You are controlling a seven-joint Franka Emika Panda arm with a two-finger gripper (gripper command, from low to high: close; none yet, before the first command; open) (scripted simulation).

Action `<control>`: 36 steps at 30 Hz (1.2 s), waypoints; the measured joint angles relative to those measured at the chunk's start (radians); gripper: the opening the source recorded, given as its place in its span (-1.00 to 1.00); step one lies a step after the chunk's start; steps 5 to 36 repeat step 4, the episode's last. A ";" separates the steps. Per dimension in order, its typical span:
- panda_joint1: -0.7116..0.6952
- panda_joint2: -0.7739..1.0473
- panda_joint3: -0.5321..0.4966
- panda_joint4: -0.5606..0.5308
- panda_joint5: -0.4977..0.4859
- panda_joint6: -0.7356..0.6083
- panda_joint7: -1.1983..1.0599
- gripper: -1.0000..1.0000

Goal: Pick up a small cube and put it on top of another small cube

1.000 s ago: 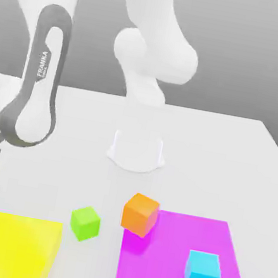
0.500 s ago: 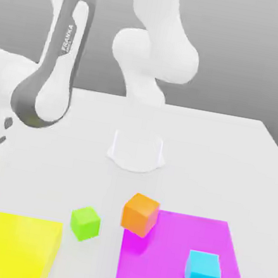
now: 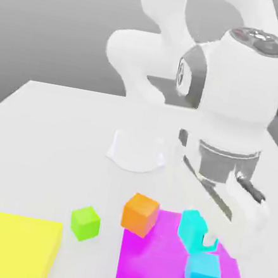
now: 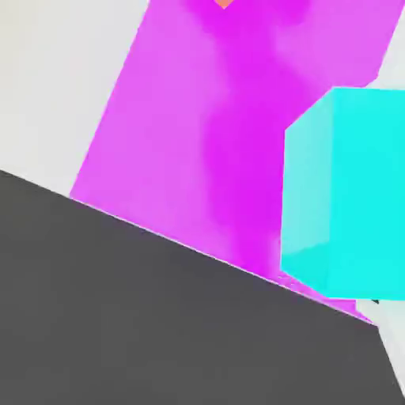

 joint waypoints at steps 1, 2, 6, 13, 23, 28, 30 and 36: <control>0.005 0.024 -0.003 -0.004 -0.011 0.027 0.011 1.00; 0.005 0.024 -0.003 -0.004 -0.011 0.027 0.011 1.00; 0.005 0.024 -0.003 -0.004 -0.011 0.027 0.011 1.00; 0.005 0.024 -0.003 -0.004 -0.011 0.027 0.011 1.00; 0.005 0.024 -0.003 -0.004 -0.011 0.027 0.011 1.00; 0.005 0.024 -0.003 -0.004 -0.011 0.027 0.011 1.00; 0.005 0.024 -0.003 -0.004 -0.011 0.027 0.011 1.00; 0.005 0.024 -0.003 -0.004 -0.011 0.027 0.011 1.00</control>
